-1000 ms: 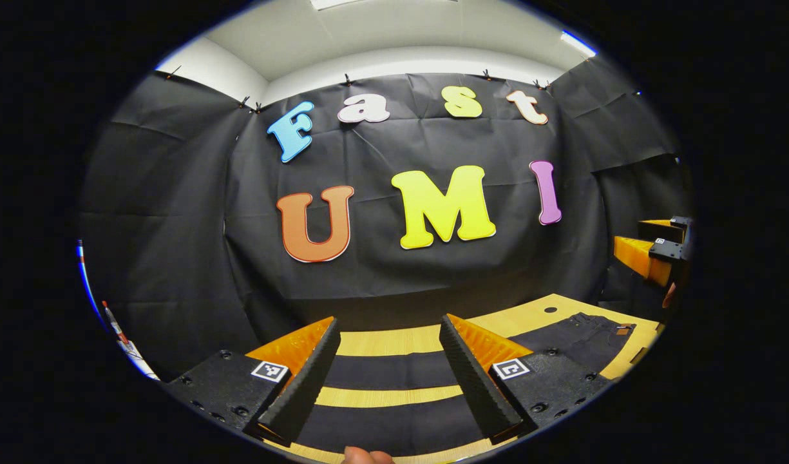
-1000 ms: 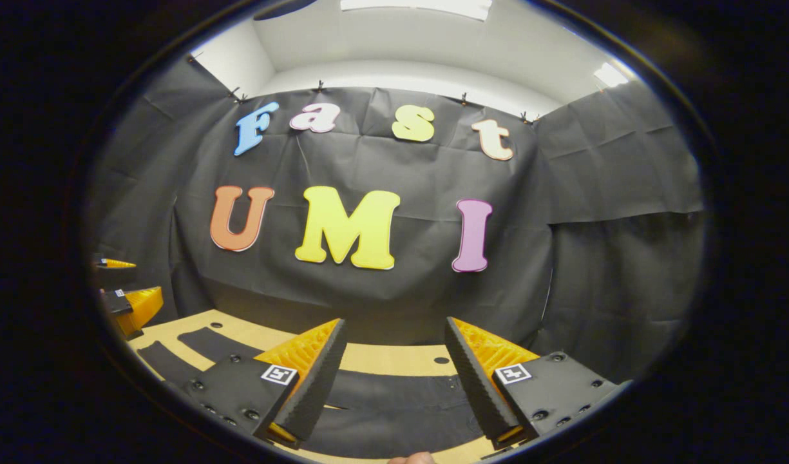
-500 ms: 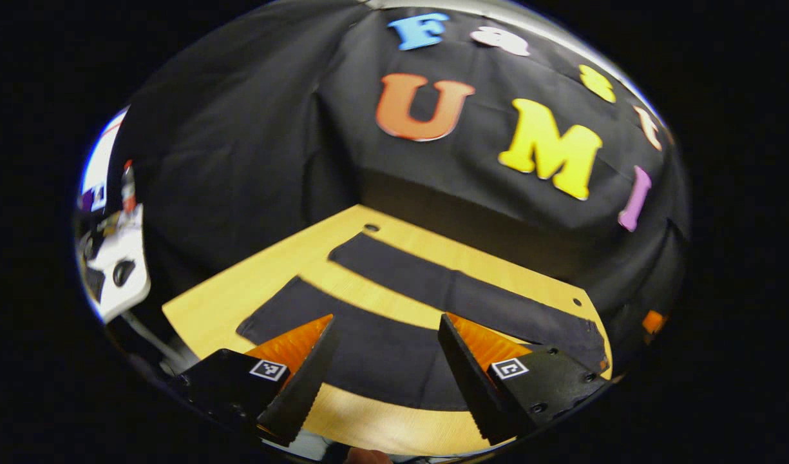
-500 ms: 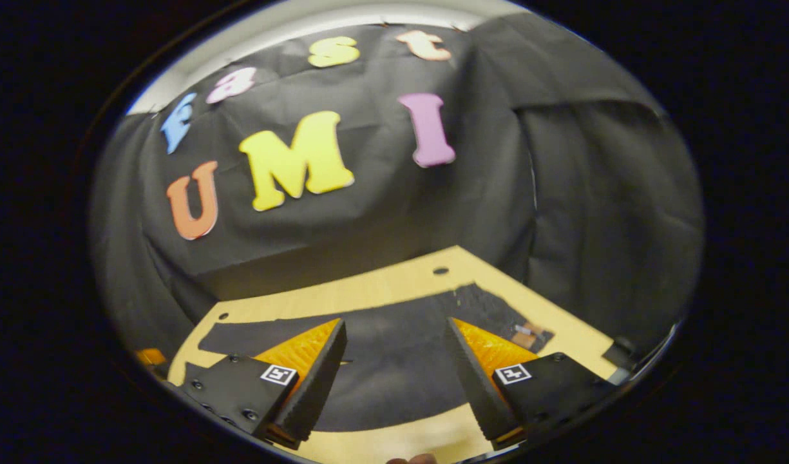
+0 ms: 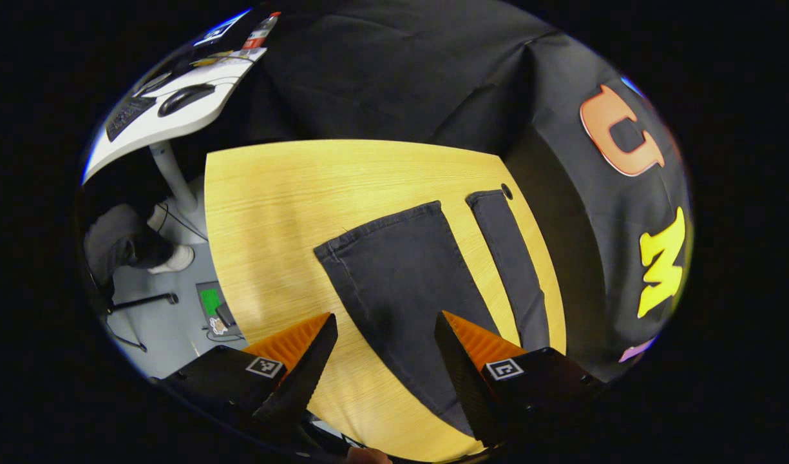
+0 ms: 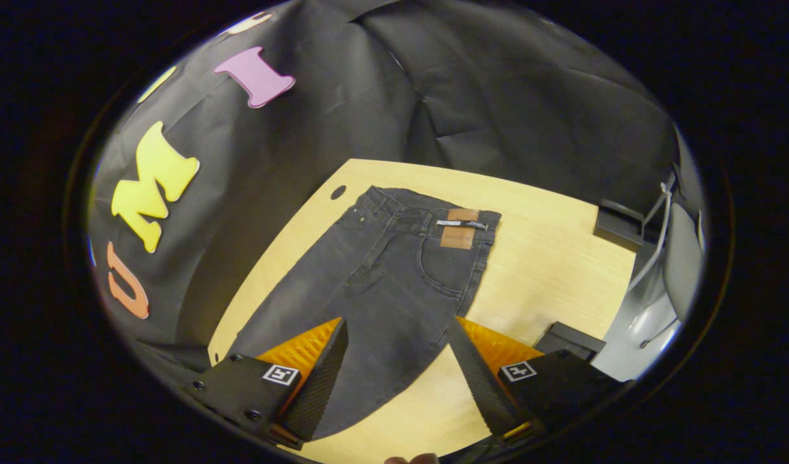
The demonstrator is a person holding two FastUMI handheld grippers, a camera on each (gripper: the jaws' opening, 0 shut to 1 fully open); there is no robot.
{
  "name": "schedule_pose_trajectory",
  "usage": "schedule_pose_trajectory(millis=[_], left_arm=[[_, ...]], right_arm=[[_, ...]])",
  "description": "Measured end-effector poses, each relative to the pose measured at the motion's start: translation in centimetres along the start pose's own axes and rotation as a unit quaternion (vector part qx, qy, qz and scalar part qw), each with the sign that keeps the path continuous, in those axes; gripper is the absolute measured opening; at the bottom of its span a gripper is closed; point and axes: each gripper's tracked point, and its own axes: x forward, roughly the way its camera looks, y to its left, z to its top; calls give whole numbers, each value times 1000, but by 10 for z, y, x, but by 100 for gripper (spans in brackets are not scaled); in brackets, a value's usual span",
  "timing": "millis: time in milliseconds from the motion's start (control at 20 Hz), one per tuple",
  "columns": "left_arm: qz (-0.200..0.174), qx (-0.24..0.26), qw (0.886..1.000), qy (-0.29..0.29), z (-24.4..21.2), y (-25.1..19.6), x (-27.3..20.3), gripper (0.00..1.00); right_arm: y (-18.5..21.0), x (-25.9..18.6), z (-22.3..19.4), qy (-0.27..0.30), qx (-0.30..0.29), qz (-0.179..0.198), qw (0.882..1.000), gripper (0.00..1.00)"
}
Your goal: Grasp the waist and the cuffs of the jeans and fold them to make the two legs overlap; first hold the waist and fold one-third of the jeans toward the cuffs, then hold the cuffs and fold the remaining one-third in the same direction to finish folding.
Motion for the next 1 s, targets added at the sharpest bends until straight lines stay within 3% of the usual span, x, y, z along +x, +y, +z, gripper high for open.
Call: schedule_pose_trajectory(millis=[250,700,750,800,850,900,1000], left_arm=[[20,-80,996,23,0,9,22,98],[-14,-82,997,-2,19,-9,42,92],[-20,-86,996,5,18,-9,47,88],[-26,-95,995,12,17,-9,50,72],[-45,-109,993,19,17,-11,53,73],[-54,-132,989,29,14,-8,55,68],[-80,-197,977,27,16,-6,55,28]], right_arm=[[-22,21,15,15,37,-25,999,98],[-39,69,26,64,65,-37,995,98],[-41,72,26,66,65,-39,995,98],[-44,72,26,67,67,-43,995,98],[-45,72,25,71,67,-46,994,98],[-48,71,24,74,69,-50,994,98],[-51,70,25,70,71,-55,993,97]])
